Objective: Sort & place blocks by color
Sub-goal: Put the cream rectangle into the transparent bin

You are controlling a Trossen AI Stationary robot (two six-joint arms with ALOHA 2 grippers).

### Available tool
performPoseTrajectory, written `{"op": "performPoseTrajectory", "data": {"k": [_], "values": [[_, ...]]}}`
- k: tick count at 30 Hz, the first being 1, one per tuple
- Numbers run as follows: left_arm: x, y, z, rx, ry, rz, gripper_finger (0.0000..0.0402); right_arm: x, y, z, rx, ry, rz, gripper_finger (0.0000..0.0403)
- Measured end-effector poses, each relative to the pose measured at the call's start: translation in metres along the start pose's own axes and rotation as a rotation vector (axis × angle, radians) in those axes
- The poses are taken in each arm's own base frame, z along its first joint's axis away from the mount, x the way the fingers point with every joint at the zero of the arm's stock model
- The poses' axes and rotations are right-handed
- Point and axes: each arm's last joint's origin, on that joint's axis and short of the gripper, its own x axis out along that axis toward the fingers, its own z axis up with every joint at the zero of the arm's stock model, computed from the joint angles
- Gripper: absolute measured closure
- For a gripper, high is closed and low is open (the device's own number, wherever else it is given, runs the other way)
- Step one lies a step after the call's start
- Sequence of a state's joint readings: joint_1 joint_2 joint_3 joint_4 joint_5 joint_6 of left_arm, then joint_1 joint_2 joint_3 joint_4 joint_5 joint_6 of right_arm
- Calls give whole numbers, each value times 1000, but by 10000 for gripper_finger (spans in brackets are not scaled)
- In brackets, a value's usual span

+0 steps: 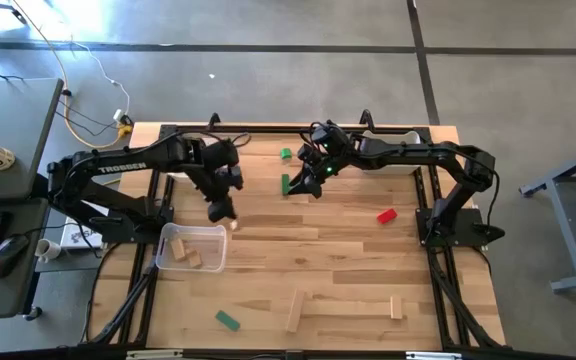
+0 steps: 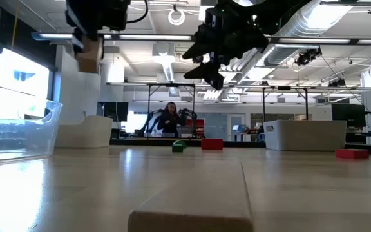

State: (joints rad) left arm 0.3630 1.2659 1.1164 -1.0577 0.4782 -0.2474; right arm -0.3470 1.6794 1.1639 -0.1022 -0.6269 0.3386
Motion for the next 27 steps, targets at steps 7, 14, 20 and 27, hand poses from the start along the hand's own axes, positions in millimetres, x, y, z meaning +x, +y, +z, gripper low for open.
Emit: {"op": "performPoseTrajectory", "data": {"k": [7, 14, 20, 27], "values": [[6, -9, -22, -13, 191, 84, 296, -1, -5, -7, 10, 40, -117, 192], [10, -15, -40, 0, 330, 179, 293, -3, -13, -16, -27, 101, -309, 192], [27, -11, -56, 3, 430, 204, 297, -4, -16, -18, -87, 116, -419, 192], [42, -6, -70, -13, 502, 229, 290, -7, -18, -29, -33, 227, -447, 192]]}}
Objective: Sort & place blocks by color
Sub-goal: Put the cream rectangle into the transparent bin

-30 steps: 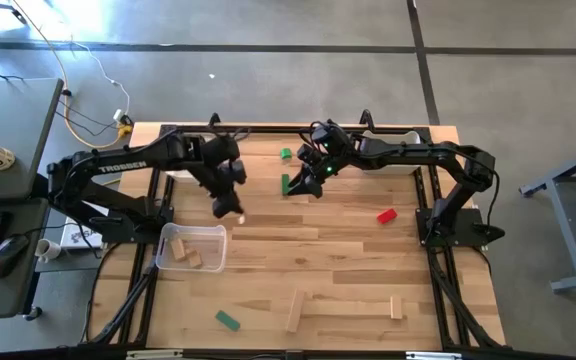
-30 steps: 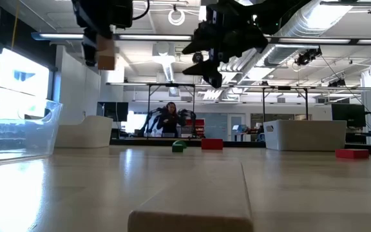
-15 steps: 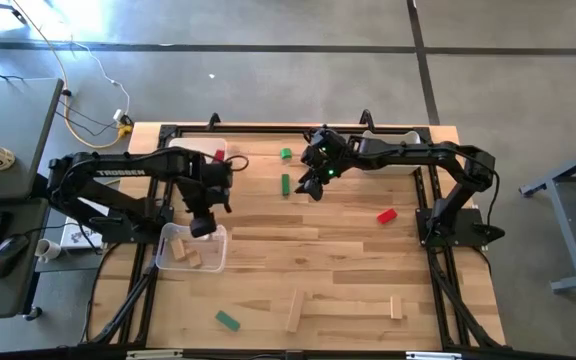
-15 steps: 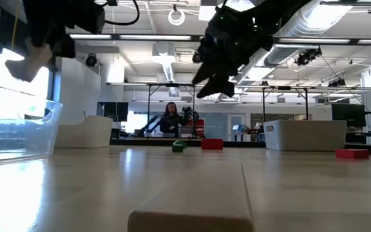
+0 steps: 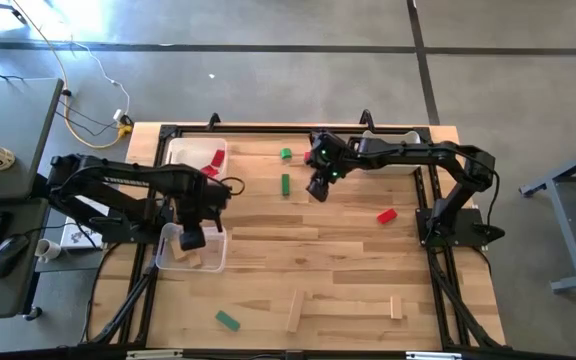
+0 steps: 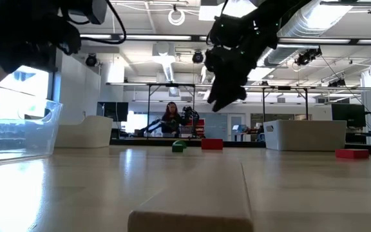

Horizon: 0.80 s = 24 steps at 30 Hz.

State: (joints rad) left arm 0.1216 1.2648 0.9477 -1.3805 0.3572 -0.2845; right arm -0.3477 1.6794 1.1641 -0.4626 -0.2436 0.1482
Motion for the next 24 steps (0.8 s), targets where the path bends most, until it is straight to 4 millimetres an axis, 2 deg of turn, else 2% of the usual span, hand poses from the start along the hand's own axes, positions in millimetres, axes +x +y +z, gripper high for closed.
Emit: {"op": "performPoseTrajectory", "data": {"k": [12, 20, 24], "values": [[18, 8, -3, -12, 40, 54, 281, -13, 1, -52, 20, 545, -55, 192], [22, 10, -4, -18, 54, 66, 267, -27, 8, -73, -63, 814, -136, 192], [22, 10, -4, -18, 53, 66, 261, -31, 13, -79, -126, 895, -194, 192]]}}
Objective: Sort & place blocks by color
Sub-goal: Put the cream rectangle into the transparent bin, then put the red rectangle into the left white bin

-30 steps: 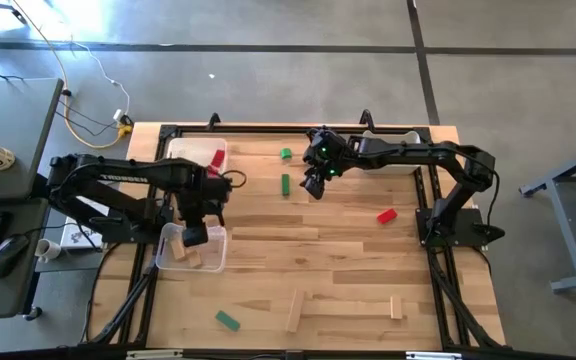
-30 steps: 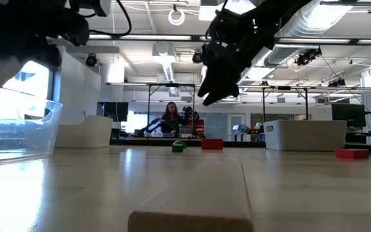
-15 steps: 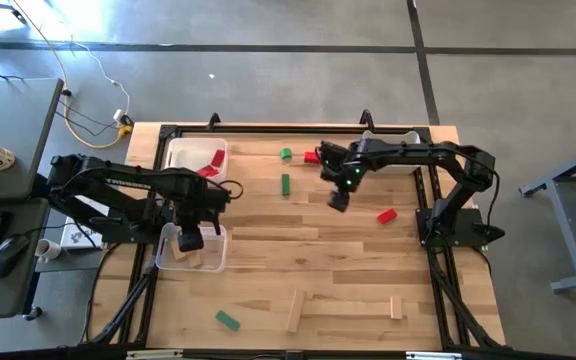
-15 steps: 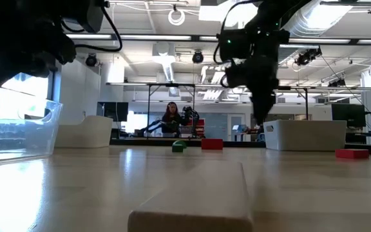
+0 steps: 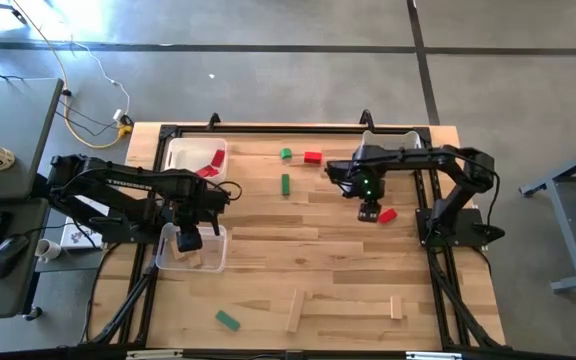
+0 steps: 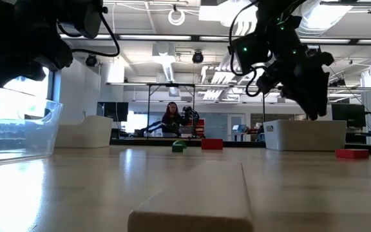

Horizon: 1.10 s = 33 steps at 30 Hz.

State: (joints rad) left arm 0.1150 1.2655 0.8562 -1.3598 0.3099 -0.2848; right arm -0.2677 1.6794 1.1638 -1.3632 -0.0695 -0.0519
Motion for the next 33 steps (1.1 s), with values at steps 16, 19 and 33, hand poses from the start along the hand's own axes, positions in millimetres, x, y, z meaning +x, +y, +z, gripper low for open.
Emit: {"op": "performPoseTrajectory", "data": {"k": [16, 19, 33], "values": [[0, 0, 0, -3, 3, 6, 200, -33, 24, -33, -181, -192, -81, 192], [-1, 0, 0, -2, 1, 8, 202, -42, 26, -44, -193, -267, -95, 192], [-51, -16, 5, 86, -212, 40, 202, -13, 24, -77, -159, -326, -92, 192]]}}
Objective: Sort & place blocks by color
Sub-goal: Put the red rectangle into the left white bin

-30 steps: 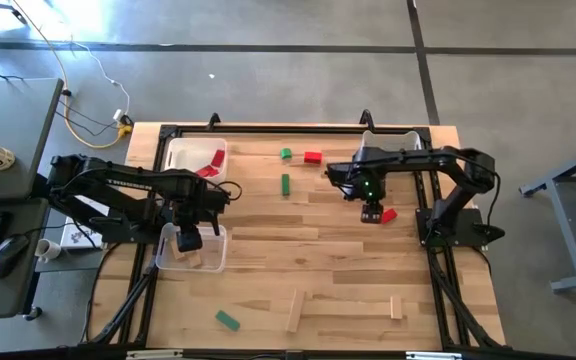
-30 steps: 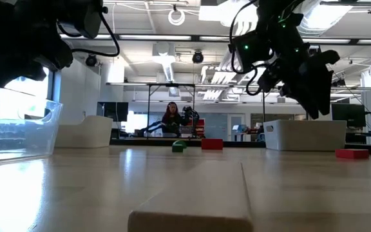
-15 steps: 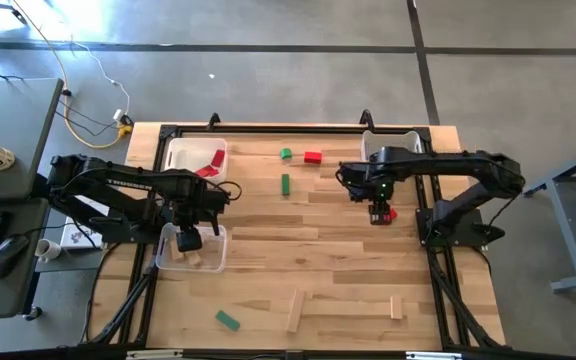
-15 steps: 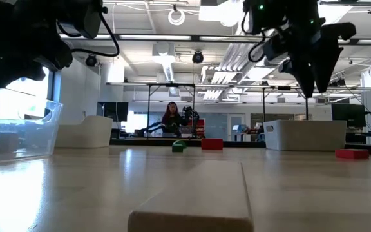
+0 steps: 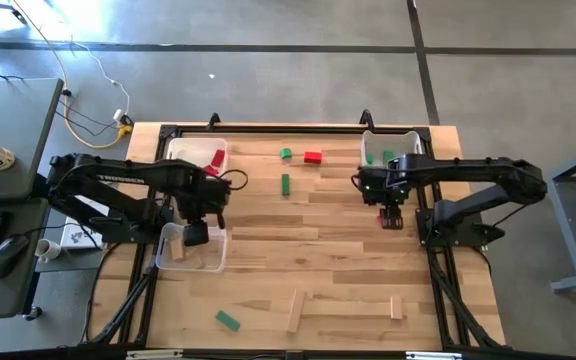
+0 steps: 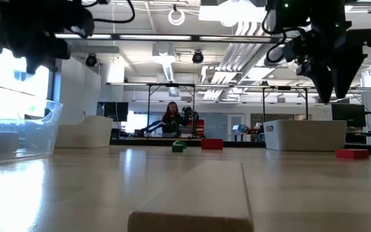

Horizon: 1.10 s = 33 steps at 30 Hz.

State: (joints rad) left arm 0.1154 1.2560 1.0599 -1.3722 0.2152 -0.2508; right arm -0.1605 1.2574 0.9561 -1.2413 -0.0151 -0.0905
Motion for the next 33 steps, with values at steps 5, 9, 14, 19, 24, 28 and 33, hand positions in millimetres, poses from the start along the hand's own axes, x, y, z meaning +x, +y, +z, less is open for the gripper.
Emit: {"op": "performPoseTrajectory", "data": {"k": [5, 9, 14, 19, 24, 28, 33], "values": [[-20, -3, 5, 16, -82, 6, 202, 14, 0, -4, -64, -21, -6, 192], [-34, -4, 8, 19, -145, 26, 202, 20, 0, -4, -68, -13, -5, 192], [-45, -4, 10, 26, -209, 113, 202, 25, -1, 0, -68, 15, -5, 192], [-48, -4, 11, 24, -235, 154, 202, 25, -2, 12, -114, 21, -5, 192], [-49, -4, 12, 24, -239, 154, 202, 29, -2, 24, -270, 73, -52, 192], [-49, -4, 12, 24, -239, 154, 202, 40, 0, 25, -341, 184, -23, 192], [-49, -4, 12, 24, -240, 153, 202, 56, 4, 32, -360, 258, -8, 192]]}}
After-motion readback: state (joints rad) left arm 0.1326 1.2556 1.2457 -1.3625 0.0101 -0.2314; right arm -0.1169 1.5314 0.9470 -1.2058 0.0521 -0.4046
